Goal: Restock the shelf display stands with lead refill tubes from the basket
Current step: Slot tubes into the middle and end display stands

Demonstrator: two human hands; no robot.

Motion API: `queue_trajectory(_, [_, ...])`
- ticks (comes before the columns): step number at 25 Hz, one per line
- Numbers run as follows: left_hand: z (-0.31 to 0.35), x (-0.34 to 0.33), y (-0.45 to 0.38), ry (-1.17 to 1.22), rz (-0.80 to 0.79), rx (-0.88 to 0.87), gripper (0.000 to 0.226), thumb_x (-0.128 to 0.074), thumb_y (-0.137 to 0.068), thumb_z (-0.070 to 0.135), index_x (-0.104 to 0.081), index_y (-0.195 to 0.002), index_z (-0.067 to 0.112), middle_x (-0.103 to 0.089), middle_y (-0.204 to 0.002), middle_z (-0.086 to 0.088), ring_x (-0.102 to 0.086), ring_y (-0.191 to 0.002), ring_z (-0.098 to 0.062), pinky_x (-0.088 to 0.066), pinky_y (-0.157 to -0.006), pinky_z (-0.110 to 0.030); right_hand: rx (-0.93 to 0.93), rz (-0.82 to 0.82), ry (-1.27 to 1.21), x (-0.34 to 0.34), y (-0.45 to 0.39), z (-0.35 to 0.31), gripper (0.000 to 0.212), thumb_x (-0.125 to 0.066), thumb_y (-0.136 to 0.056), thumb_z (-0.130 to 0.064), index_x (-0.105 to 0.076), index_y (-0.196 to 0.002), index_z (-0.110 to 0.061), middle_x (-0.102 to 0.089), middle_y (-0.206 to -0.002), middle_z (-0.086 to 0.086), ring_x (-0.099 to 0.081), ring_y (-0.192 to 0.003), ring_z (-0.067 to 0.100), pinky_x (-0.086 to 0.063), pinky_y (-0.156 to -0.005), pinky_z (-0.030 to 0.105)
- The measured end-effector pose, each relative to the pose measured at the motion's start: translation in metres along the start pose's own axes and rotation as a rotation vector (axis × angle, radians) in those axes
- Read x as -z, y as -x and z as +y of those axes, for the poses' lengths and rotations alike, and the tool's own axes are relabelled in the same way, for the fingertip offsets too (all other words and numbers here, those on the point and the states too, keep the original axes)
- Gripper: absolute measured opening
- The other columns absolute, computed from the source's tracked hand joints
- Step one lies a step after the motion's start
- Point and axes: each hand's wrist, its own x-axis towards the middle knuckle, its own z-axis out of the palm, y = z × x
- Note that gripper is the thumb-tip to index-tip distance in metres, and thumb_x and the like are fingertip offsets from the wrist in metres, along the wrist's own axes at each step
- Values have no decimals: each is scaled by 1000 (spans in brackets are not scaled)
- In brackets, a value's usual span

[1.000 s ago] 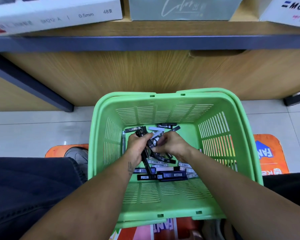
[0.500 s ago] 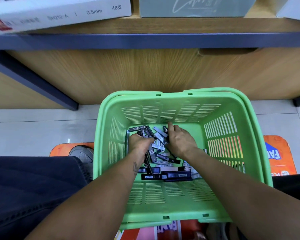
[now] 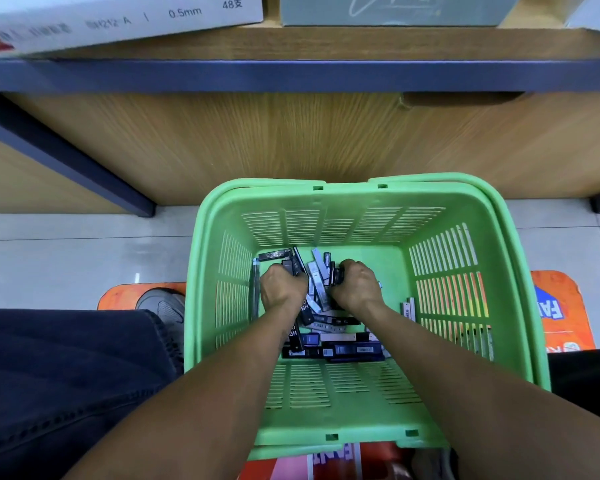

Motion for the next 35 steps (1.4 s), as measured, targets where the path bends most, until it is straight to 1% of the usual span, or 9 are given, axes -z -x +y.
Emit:
queue_trajectory(6, [-2, -1, -4, 11, -53, 20, 44, -82, -81, 39, -49, -66, 13, -49, -59, -2, -43, -48, -17, -38, -48, -24, -140, -83, -264, 2, -6, -8, 46, -78, -83, -18, -67, -126, -6, -73, -113, 12, -70, -100, 24, -51, -79, 21])
queue_trajectory(10, [0, -3, -2, 14, -152, 17, 40, -82, -79, 40, -55, -74, 11, -62, -71, -5, -59, -61, -21, -52, -59, -32, -173, -155, -523, -2, 2, -6, 9, -76, -83, -7, -75, -92, -5, -75, -82, 13, -73, -76, 28, -61, -70, 36])
queue_trajectory(16, [1, 3, 0, 105, -205, 46, 53, -86, -71, 51, -50, -81, 13, -64, -86, -6, -58, -72, -16, -52, -68, -30, -141, -316, -797, 5, 6, 0, 18, -72, -87, 6, -67, -100, -5, -67, -67, 3, -62, -67, 18, -50, -63, 29])
queue_trajectory(20, [0, 10, 7, 308, -311, 80, 58, -86, -73, 48, -50, -97, 8, -65, -103, -8, -56, -100, -23, -44, -87, -32, -95, -312, -932, 12, 7, 0, 32, -80, -74, 12, -69, -102, 2, -76, -77, 6, -74, -82, 21, -57, -72, 26])
queue_trajectory(22, [-1, 12, 7, 436, -356, 126, 82, -86, -70, 49, -50, -128, 3, -59, -131, -12, -52, -123, -29, -41, -101, -38, -42, -286, -942, 20, 10, -7, 33, -81, -72, 13, -71, -103, 3, -75, -76, 4, -72, -80, 19, -56, -69, 20])
queue_trajectory(24, [0, 13, 7, 501, -415, 128, 89, -88, -65, 52, -51, -130, 3, -53, -144, -15, -45, -135, -32, -37, -112, -47, -11, -254, -890, 29, 17, -13, 34, -81, -73, 12, -69, -103, 2, -71, -80, 5, -69, -76, 17, -54, -58, 15])
queue_trajectory(28, [4, 20, 10, 555, -480, 156, 71, -93, -57, 50, -67, -107, 6, -67, -124, -14, -59, -117, -28, -48, -102, -46, 17, -184, -811, 39, 24, -18, 27, -80, -75, 12, -63, -90, -3, -64, -78, 5, -61, -59, 6, -40, -42, 9])
queue_trajectory(32, [9, 25, 13, 656, -535, 198, 26, -77, -82, 28, -74, -98, 7, -70, -81, -9, -65, -68, -24, -52, -63, -32, -1, -203, -840, 44, 25, -19, 19, -85, -74, 4, -70, -80, -5, -71, -71, 3, -68, -65, 9, -54, -66, 19])
queue_trajectory(35, [12, 27, 17, 671, -540, 211, 20, -72, -85, 27, -70, -98, 12, -66, -83, -9, -62, -68, -23, -49, -62, -30, -40, -199, -820, 52, 23, -19, 18, -85, -77, -4, -73, -91, -3, -74, -81, 7, -68, -70, 14, -56, -73, 24])
